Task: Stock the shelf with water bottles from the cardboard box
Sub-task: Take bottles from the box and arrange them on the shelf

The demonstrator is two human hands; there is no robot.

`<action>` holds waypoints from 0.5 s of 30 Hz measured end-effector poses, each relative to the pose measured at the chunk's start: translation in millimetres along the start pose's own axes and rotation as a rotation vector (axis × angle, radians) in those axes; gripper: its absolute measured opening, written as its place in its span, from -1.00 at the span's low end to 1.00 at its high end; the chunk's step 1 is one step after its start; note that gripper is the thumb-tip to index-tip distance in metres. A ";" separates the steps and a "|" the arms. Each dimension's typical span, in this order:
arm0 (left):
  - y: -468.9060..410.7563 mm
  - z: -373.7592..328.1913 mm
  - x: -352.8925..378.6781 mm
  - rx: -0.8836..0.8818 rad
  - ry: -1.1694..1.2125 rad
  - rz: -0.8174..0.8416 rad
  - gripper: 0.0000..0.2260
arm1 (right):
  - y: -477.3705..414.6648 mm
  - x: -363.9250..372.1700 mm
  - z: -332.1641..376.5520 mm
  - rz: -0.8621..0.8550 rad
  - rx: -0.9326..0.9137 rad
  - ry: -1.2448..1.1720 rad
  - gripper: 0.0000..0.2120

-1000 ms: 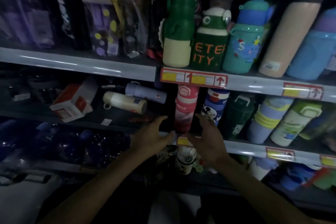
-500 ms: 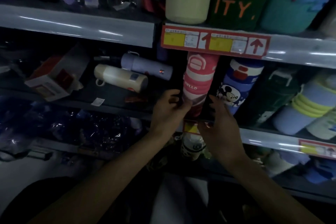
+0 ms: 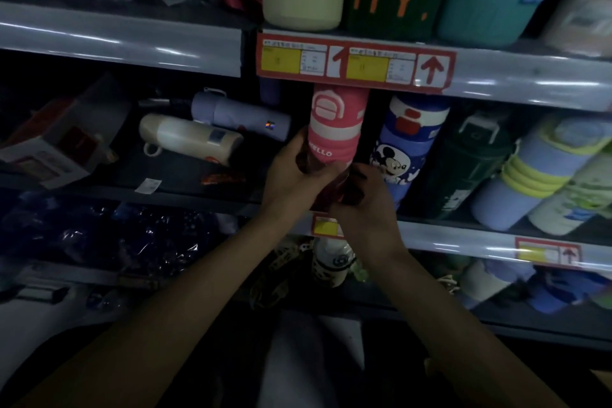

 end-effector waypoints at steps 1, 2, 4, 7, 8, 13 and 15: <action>-0.9 -0.6 -0.1 -0.003 0.010 -0.001 -0.32 | 0.6 -0.4 -0.2 -0.001 0.014 -0.009 -0.52; -1.9 -0.4 -1.0 -0.007 0.023 -0.009 -0.35 | 0.2 -0.5 -1.6 -0.004 0.028 -0.017 -0.51; -1.9 -0.1 -3.3 -0.013 0.046 -0.038 -0.40 | -0.7 -0.5 -4.9 -0.013 0.040 -0.023 -0.51; 3.5 0.3 -6.6 -0.010 0.075 -0.060 -0.39 | 2.7 -0.7 -3.1 -0.013 0.029 -0.005 -0.55; 6.7 0.6 -7.4 -0.006 0.088 -0.062 -0.38 | 5.7 -2.1 0.4 -0.019 0.020 0.007 -0.55; 28.9 -0.5 -14.1 0.025 0.164 -0.092 -0.37 | 24.7 -15.4 19.3 -0.056 -0.105 0.130 -0.72; 39.6 -5.0 -16.6 0.059 0.172 -0.076 -0.36 | 31.8 -17.8 27.0 -0.070 -0.164 0.160 -0.63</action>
Point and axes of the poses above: each hand's wrist, its own y-axis away from the middle knuckle, its own x-axis out of the palm, z = x × y, the point moved 7 cm from there along -y, towards the middle knuckle, and after that the axes turned 5 degrees about -y, right-handed, at the moved point
